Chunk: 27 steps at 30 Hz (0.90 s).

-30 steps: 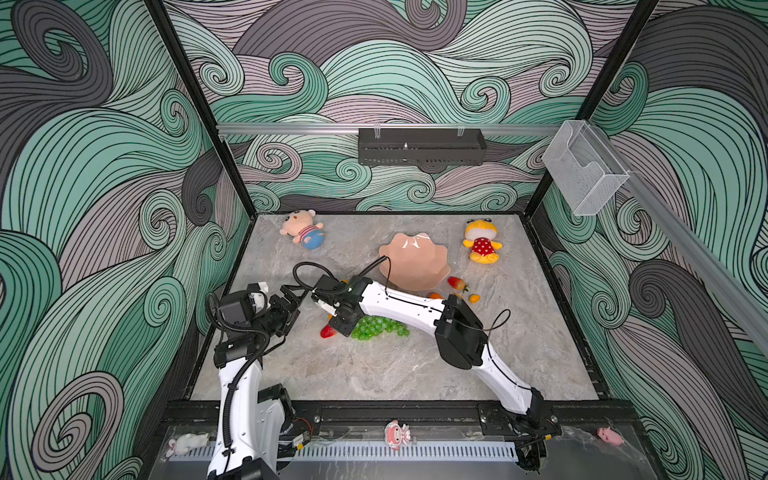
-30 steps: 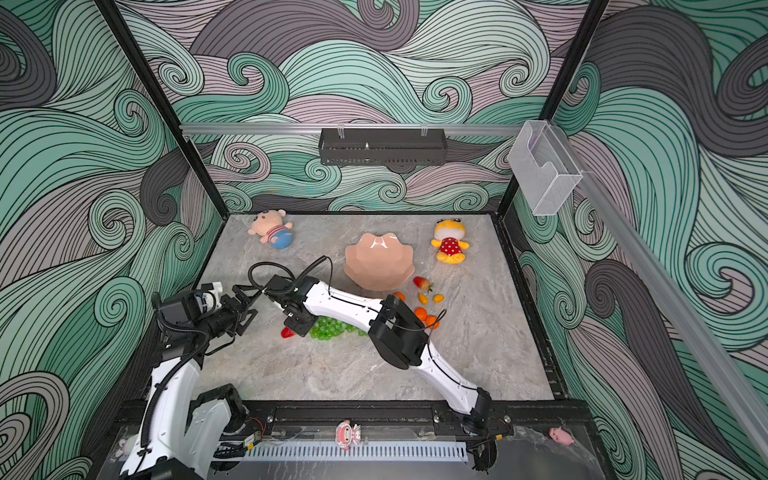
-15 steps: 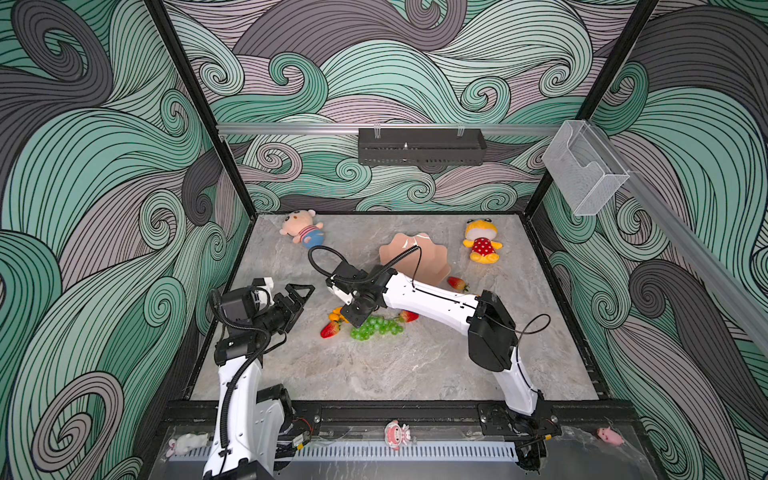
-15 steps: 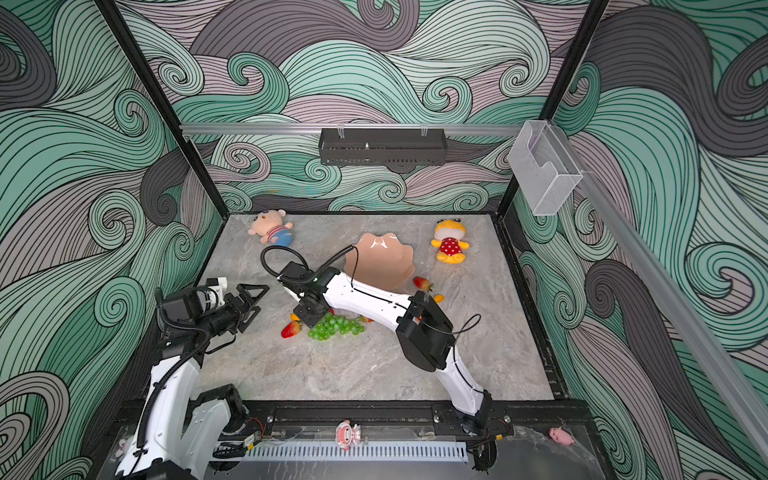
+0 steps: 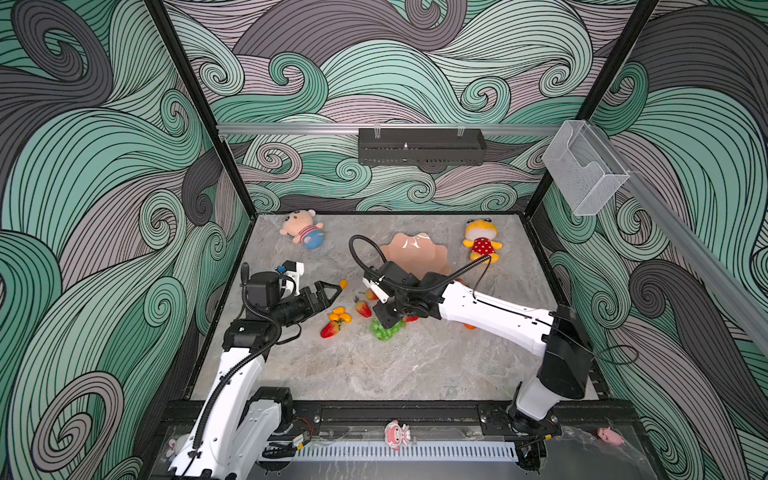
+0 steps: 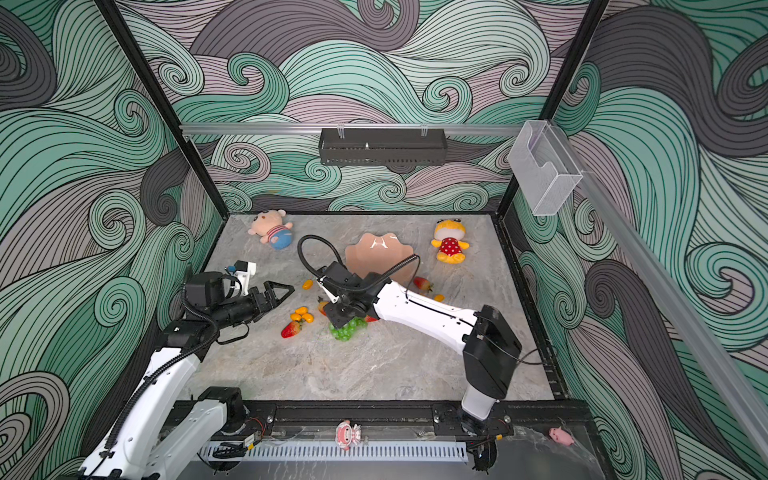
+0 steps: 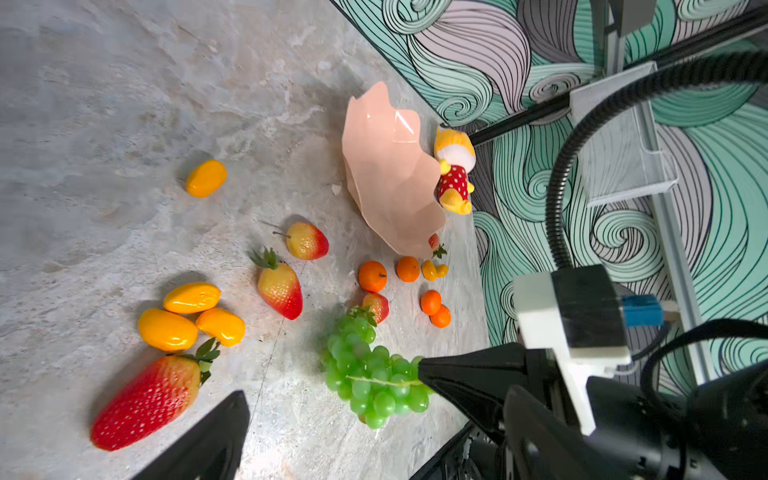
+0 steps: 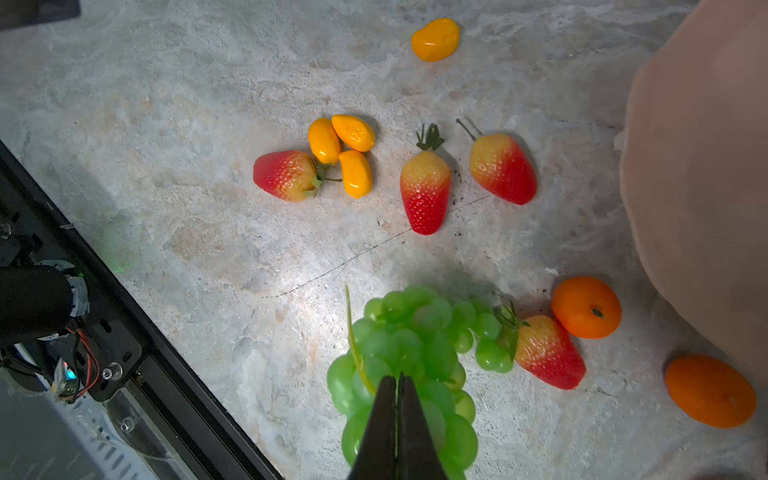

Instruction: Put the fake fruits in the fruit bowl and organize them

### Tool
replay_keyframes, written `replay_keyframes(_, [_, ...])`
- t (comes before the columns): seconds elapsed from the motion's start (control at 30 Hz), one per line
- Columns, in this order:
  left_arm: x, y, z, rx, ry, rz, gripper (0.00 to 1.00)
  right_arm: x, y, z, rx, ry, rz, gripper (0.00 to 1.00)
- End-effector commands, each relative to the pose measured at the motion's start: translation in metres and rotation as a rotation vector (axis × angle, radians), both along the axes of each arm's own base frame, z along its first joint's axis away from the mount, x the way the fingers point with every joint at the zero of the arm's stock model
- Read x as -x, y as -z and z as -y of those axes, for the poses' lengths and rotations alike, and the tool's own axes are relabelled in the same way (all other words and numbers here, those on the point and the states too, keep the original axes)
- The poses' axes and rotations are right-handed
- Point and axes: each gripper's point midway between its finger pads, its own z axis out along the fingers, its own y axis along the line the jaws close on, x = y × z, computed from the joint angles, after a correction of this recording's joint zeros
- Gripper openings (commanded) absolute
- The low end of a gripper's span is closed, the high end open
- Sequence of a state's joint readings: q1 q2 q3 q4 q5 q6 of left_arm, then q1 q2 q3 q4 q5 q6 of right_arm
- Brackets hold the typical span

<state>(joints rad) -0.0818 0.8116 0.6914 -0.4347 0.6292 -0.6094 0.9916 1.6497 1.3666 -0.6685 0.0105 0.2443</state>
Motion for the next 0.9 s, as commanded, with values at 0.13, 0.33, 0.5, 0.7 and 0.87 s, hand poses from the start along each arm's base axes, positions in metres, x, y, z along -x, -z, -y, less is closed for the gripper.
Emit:
replay_keyframes(0.13, [-0.004,-0.010,0.027,-0.087,0.061,0.055,0.99,-0.006,-0.032,0.032,-0.086,0.100,0.084,0.00])
replay_keyframes(0.33, [0.001,-0.008,0.063,-0.091,0.141,0.071,0.99,-0.011,-0.055,0.053,-0.134,0.167,0.132,0.00])
replay_keyframes(0.5, [0.002,-0.011,0.087,-0.085,0.193,0.085,0.99,-0.018,-0.078,0.064,-0.175,0.205,0.178,0.00])
replay_keyframes(0.7, [-0.003,-0.018,0.099,-0.089,0.216,0.112,0.98,-0.032,-0.108,0.077,-0.204,0.242,0.271,0.00])
replay_keyframes(0.87, [-0.010,-0.021,0.102,-0.089,0.215,0.123,0.99,-0.046,-0.131,0.085,-0.244,0.262,0.318,0.00])
